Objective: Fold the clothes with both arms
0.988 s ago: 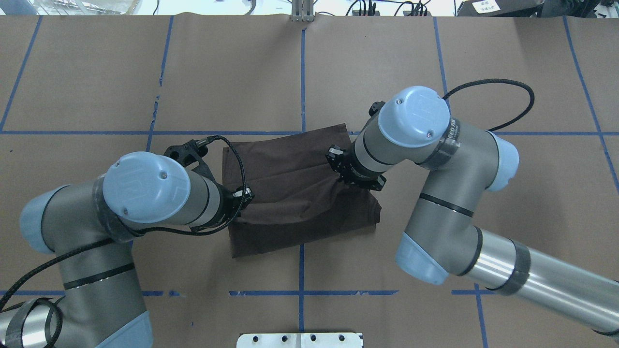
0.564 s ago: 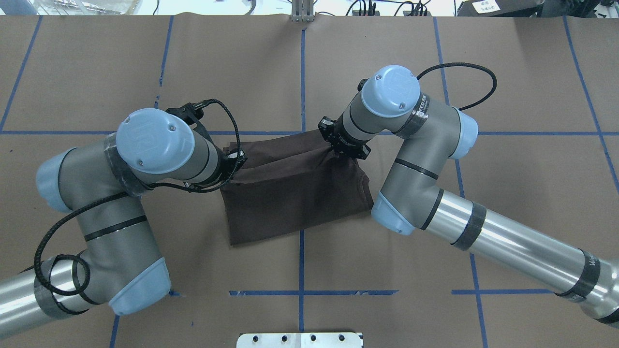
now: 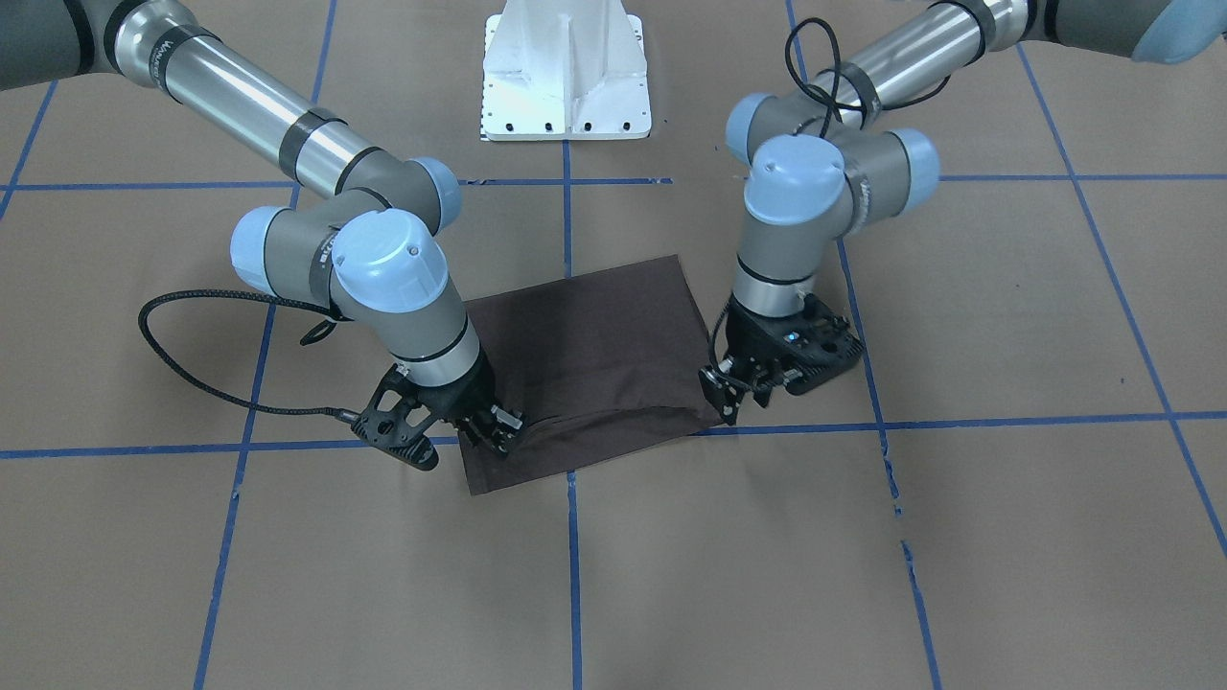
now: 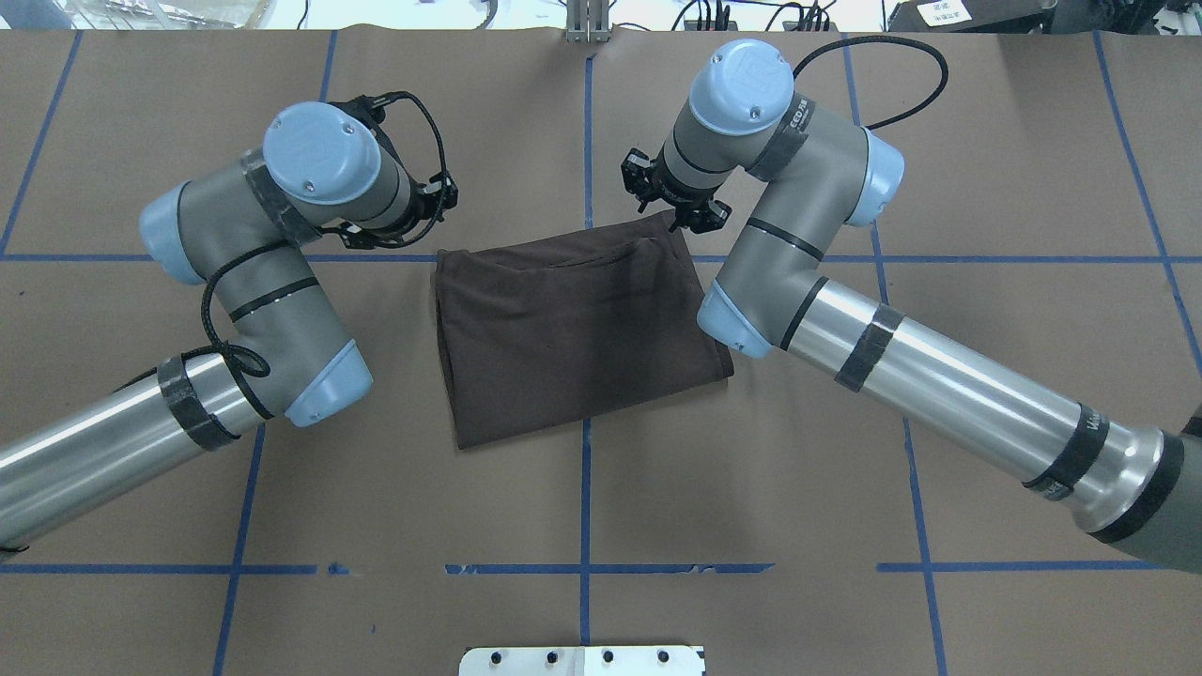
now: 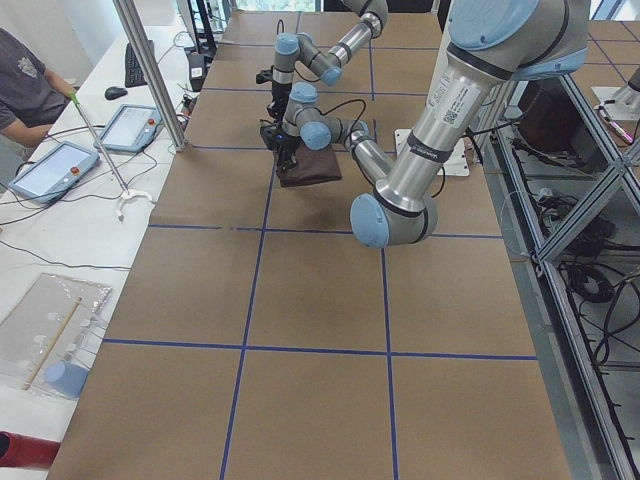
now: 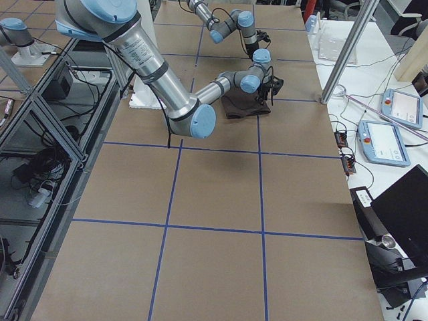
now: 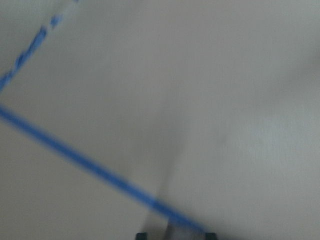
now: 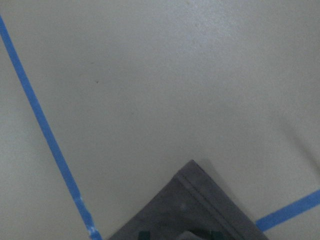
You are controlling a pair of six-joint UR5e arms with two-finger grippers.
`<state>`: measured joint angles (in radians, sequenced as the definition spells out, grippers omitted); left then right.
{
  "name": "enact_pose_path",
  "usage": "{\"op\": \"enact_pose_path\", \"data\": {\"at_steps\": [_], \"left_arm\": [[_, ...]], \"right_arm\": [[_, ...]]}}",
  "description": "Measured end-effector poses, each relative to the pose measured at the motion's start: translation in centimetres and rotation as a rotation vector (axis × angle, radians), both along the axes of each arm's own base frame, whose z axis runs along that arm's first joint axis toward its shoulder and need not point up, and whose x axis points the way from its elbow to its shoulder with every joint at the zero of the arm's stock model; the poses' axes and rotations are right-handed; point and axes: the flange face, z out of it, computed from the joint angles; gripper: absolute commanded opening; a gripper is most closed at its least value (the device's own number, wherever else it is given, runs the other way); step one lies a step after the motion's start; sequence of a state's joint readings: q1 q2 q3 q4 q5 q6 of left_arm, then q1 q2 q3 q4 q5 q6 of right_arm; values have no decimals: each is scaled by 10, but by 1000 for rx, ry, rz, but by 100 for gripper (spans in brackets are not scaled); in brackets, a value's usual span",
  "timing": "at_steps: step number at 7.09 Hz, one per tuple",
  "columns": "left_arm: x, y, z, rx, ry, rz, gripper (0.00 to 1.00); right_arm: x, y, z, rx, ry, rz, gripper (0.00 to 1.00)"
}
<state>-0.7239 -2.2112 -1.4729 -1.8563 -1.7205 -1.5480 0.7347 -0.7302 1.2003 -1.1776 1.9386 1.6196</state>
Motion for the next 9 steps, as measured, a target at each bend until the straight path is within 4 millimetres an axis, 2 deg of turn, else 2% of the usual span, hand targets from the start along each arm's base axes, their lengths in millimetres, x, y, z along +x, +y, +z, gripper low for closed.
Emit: {"op": "enact_pose_path", "data": {"at_steps": [1,2,3,4,5,6,7,8,9], "left_arm": [[-12,-14,7,28,-22,10,100],[-20,-21,9,51,-37,34,100],[-34,-25,8,70,-33,69,100],[-65,-27,10,95,-20,112,100],[-113,-28,16,139,-14,162,100],[-165,-29,31,190,-29,209,100],[-214,-30,54,236,-66,254,100],[-270,-33,84,292,-126,308,100],[-334,-33,119,358,-203,382,100]], "right_arm": [[7,-12,-4,7,-2,-8,100],[21,-24,-11,10,-17,-24,100],[42,-37,-17,34,-28,-51,100],[74,-54,-16,58,-28,-85,100],[120,-69,0,90,5,-138,100],[173,-75,33,150,75,-216,100],[233,-78,73,215,147,-293,100],[299,-77,122,275,203,-364,100],[368,-68,179,323,236,-433,100]]}}
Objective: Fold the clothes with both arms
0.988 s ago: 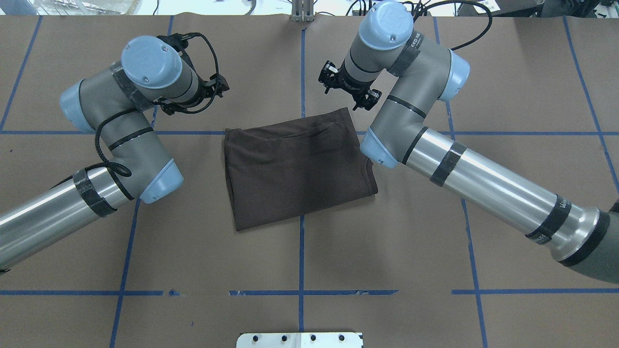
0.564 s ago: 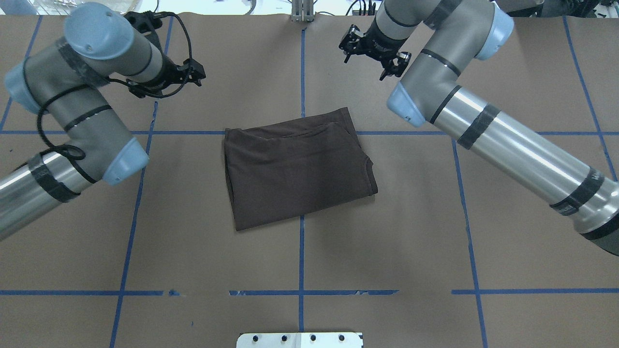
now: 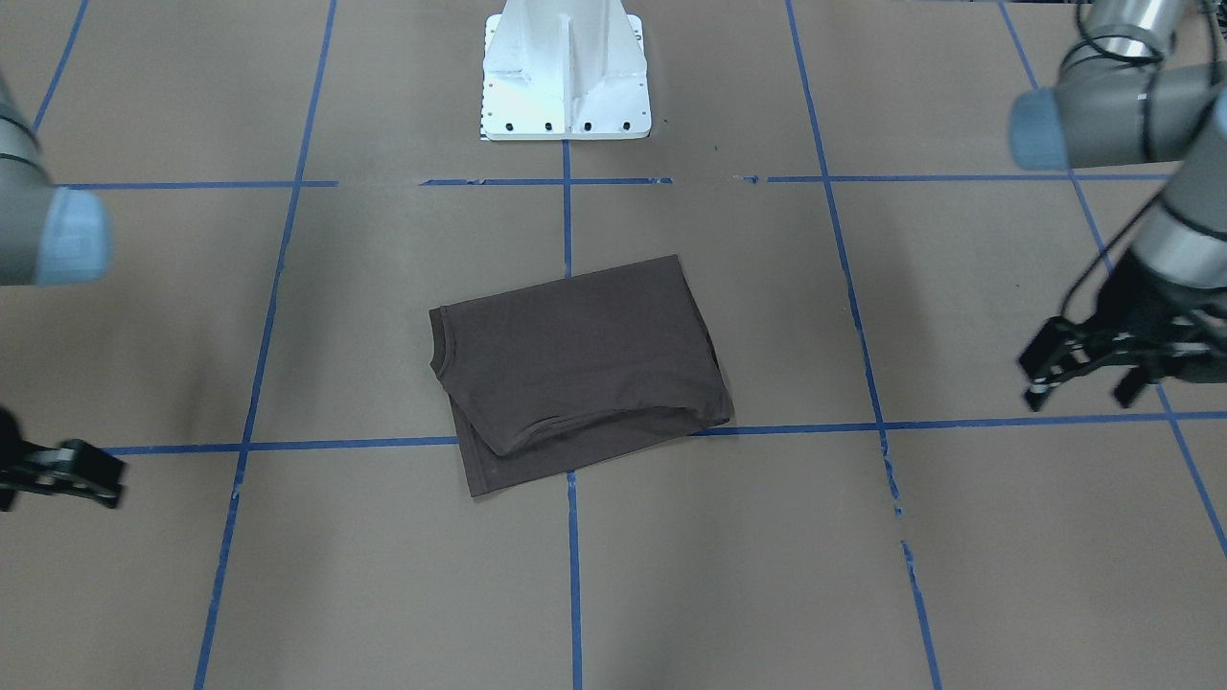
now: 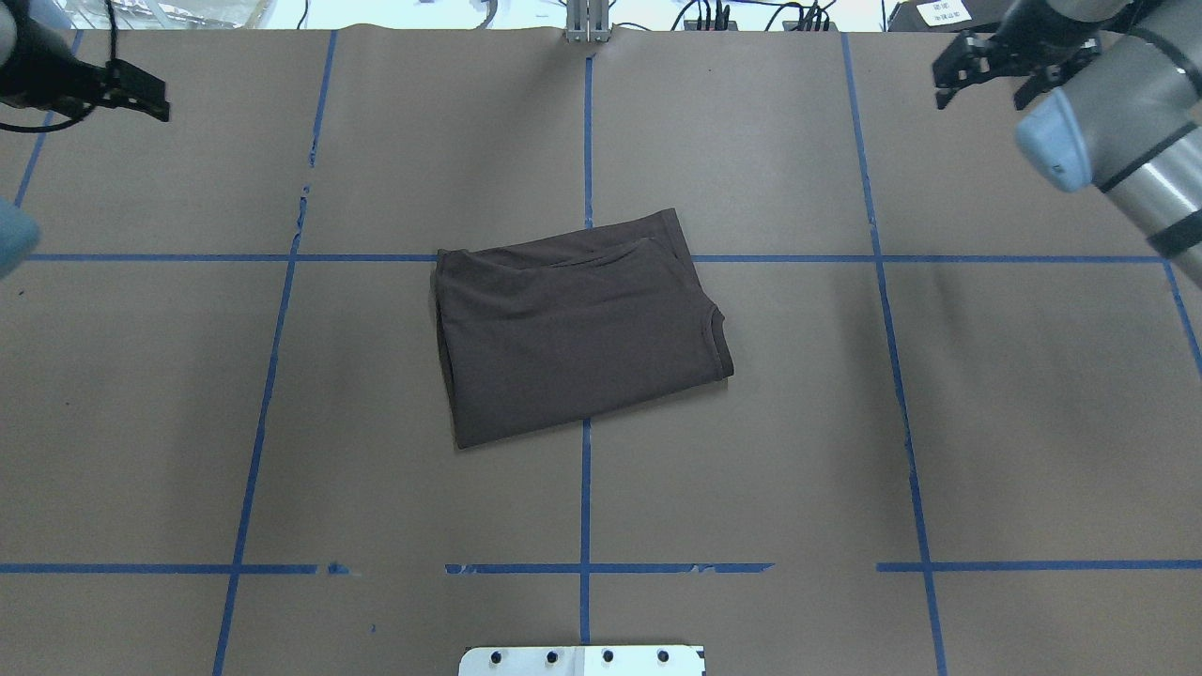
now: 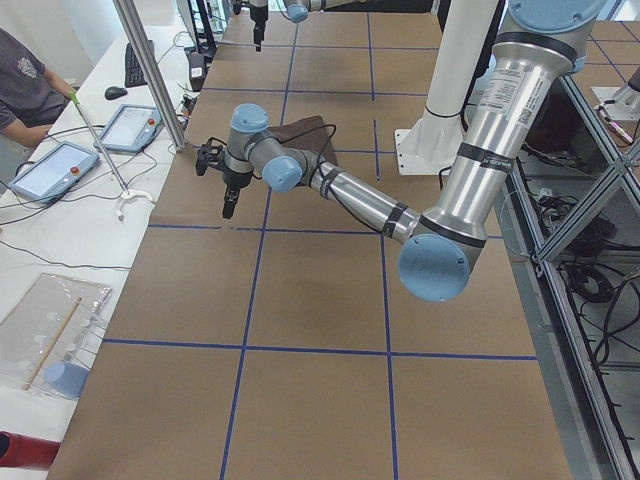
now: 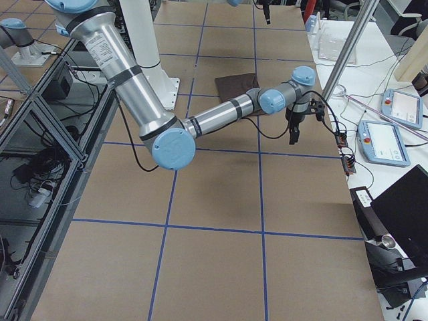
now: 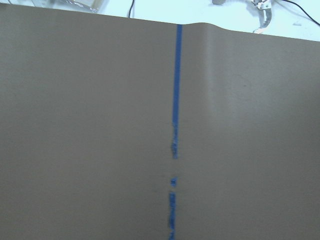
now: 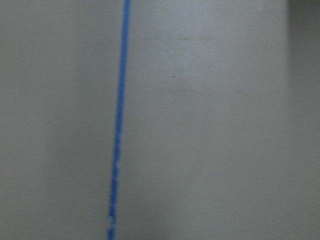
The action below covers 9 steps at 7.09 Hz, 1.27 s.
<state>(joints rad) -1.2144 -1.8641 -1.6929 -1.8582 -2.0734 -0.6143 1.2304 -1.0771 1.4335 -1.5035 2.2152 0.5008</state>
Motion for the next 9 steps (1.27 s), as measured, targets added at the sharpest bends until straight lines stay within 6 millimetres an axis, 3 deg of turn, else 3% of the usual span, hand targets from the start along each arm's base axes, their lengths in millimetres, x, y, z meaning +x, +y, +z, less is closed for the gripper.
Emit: {"op": "enact_pose_path", "data": {"at_steps": [1,2,3,4,5,7,9], "left_arm": [[-70,8,40,66,-79,87,100],[-128,22,73,119,-146,189,100],[-170,41,106,148,-198,290,100],[-195,59,136,133,-215,332,100],[-208,71,161,101,-213,324,100],[-214,87,198,22,-198,288,100],[-210,102,207,-119,-131,303,100]], "right_arm": [[67,25,64,26,7,-69,100],[125,63,125,34,-14,-129,100],[166,104,175,35,-39,-164,100],[186,133,200,37,-56,-177,100],[194,146,201,53,-62,-177,100],[198,159,198,58,-59,-175,100],[199,170,207,33,-60,-170,100]]}}
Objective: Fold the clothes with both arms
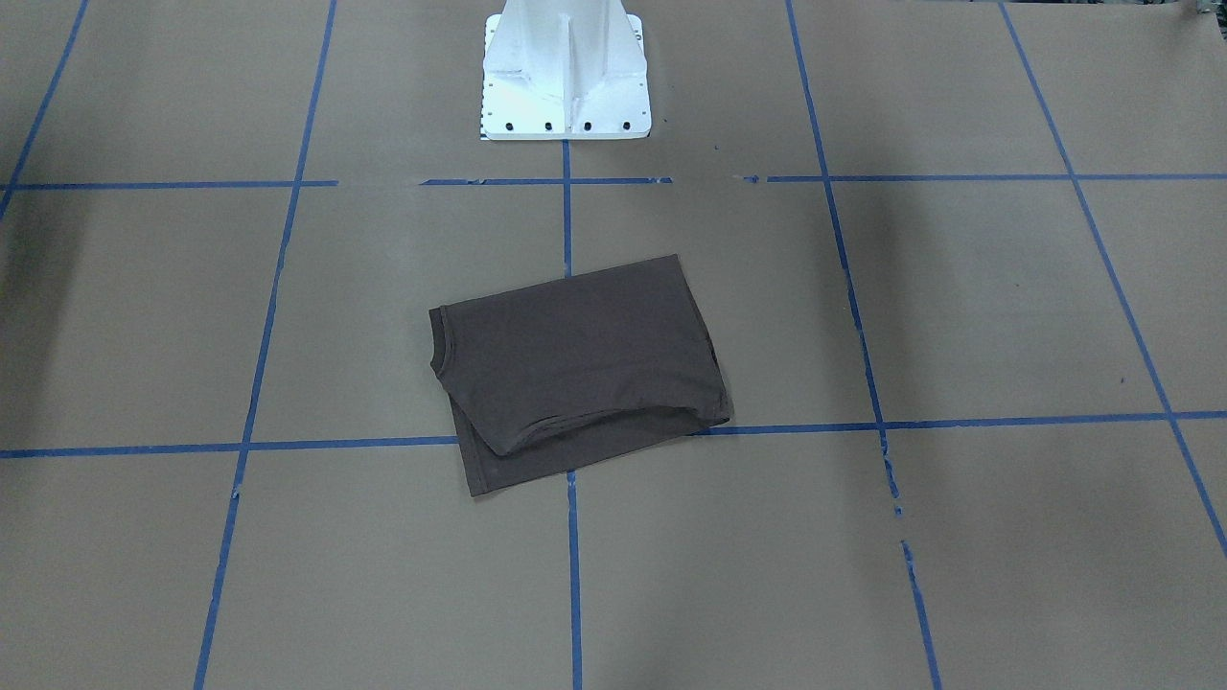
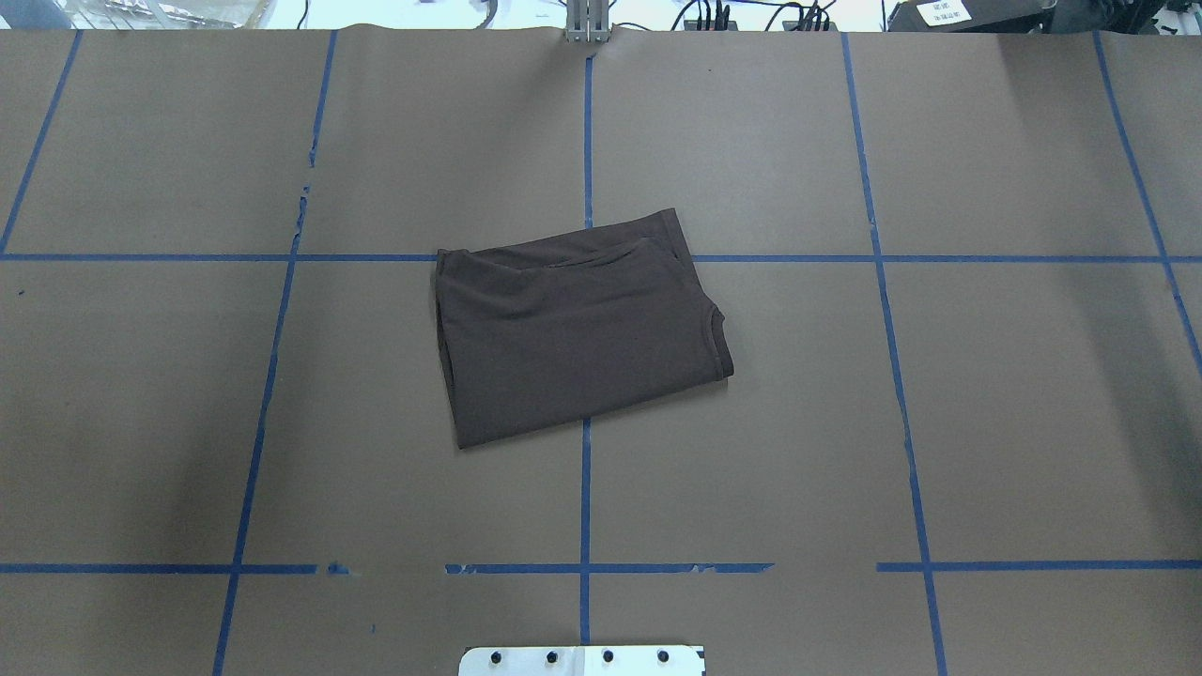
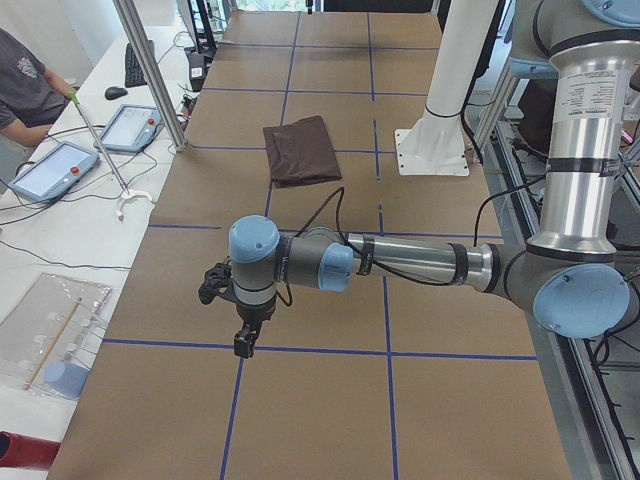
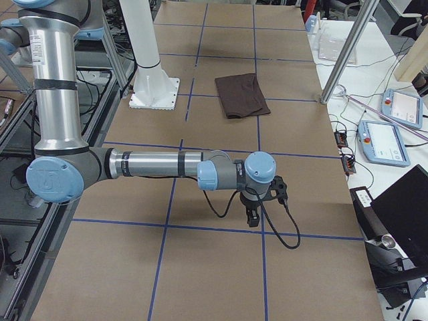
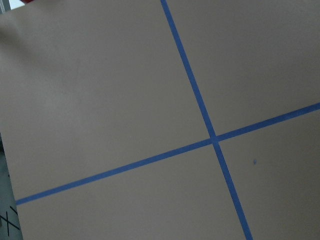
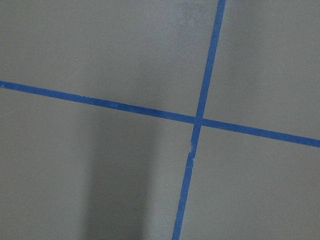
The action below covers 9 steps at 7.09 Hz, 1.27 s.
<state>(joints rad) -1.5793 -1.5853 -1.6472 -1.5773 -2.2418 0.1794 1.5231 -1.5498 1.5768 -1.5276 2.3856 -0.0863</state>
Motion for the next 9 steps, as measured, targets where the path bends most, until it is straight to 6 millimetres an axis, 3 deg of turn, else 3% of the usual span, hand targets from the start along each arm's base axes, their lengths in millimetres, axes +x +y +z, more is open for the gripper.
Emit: {"op": "enact_pose_path", "data": {"at_steps": [5,7,9], "left_arm": [[15,38,-1,-53,84,27,100],[17,42,2,-59,78,29,100],[16,42,1,-57,68,28,100]], "right_arm": [[11,5,4,-34,6,47,100],[16,10,9,-55,14,70,100],[31,27,21,-84,10,104,100]]}}
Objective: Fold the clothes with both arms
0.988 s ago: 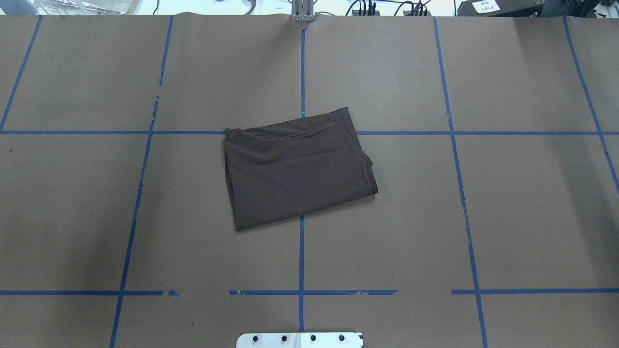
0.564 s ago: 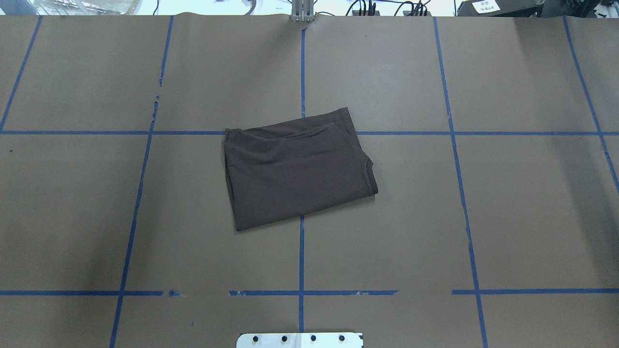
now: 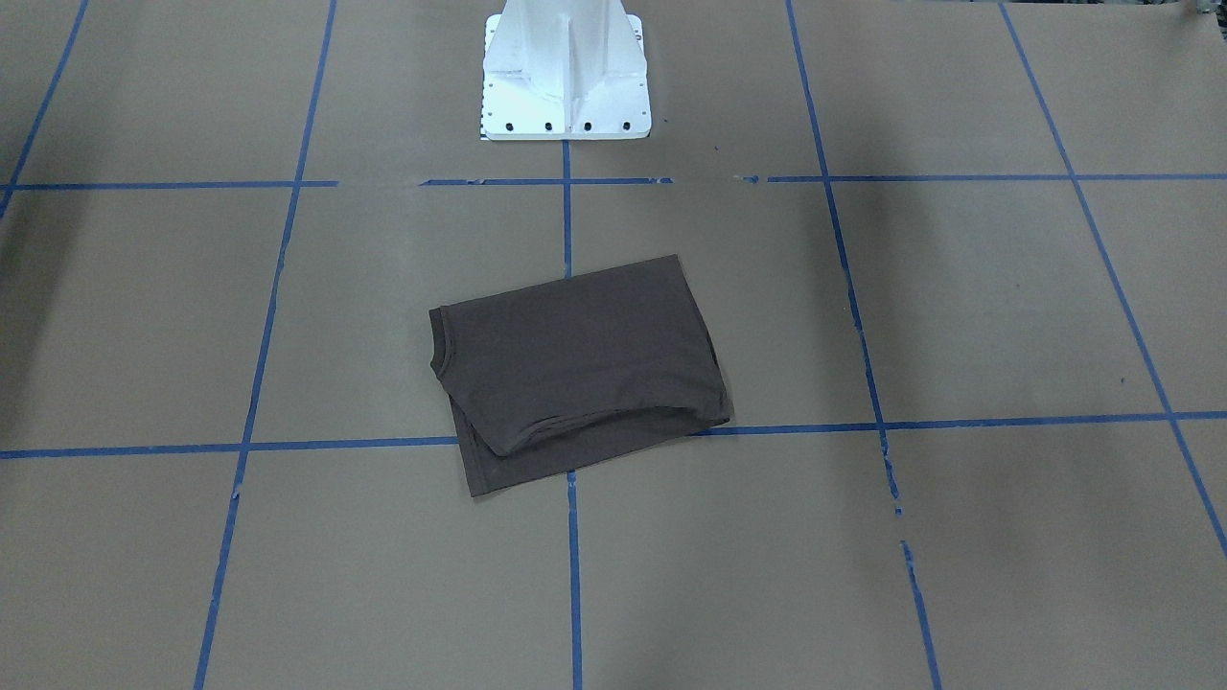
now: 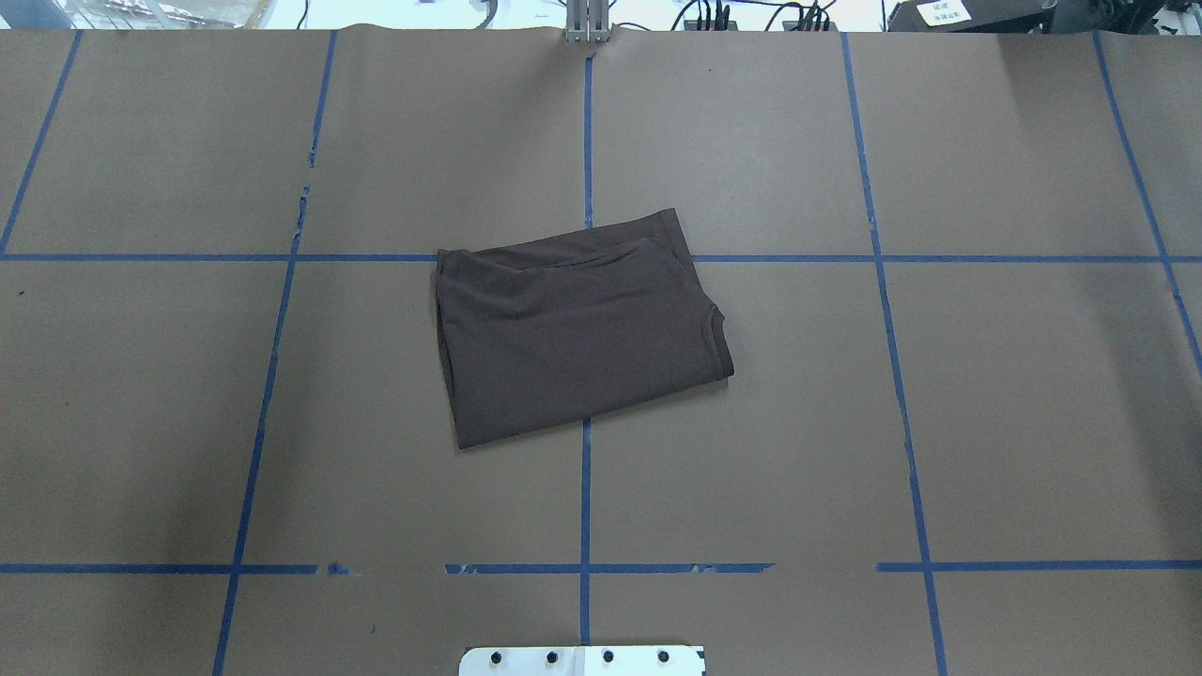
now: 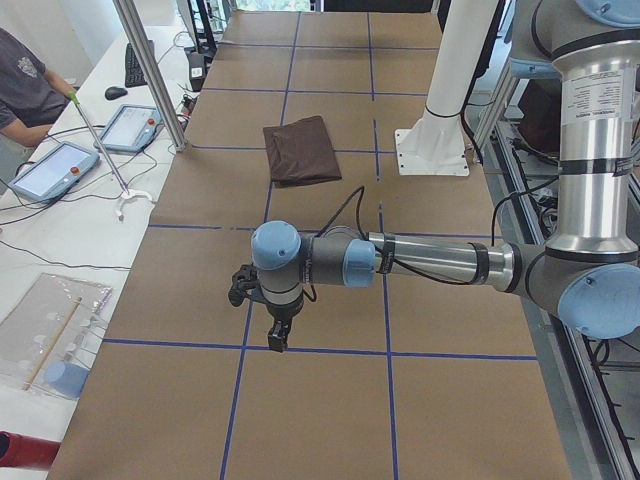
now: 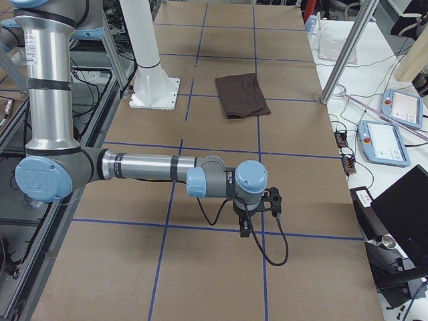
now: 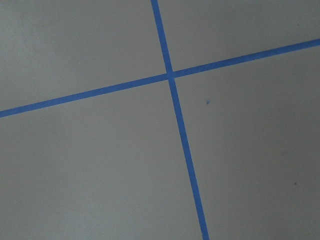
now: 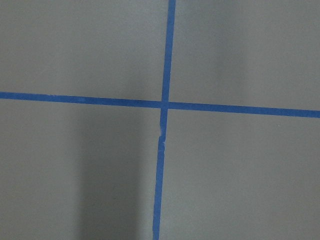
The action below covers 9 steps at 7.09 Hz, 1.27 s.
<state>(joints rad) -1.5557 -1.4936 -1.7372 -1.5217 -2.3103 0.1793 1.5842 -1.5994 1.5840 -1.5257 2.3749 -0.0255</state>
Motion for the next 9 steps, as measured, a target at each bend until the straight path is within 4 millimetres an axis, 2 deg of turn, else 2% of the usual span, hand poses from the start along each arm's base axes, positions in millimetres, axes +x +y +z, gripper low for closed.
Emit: {"op": "enact_pose_path", "data": {"at_steps": [1,3,6,9], "left_arm": [[0,0,-2,3,-1,-3,100],[-1,-1,-8,9,-3,-9,100],[-1,-1,-10,11,-4,-10,100],[-1,-2,-11,-29,-2,-57,100]], "right_arm": [[5,15,4,-17,-4,19,100],[7,38,-5,-50,-10,71,100],[7,34,-18,-40,-11,89,100],[6,31,-21,-32,-14,88,100]]}}
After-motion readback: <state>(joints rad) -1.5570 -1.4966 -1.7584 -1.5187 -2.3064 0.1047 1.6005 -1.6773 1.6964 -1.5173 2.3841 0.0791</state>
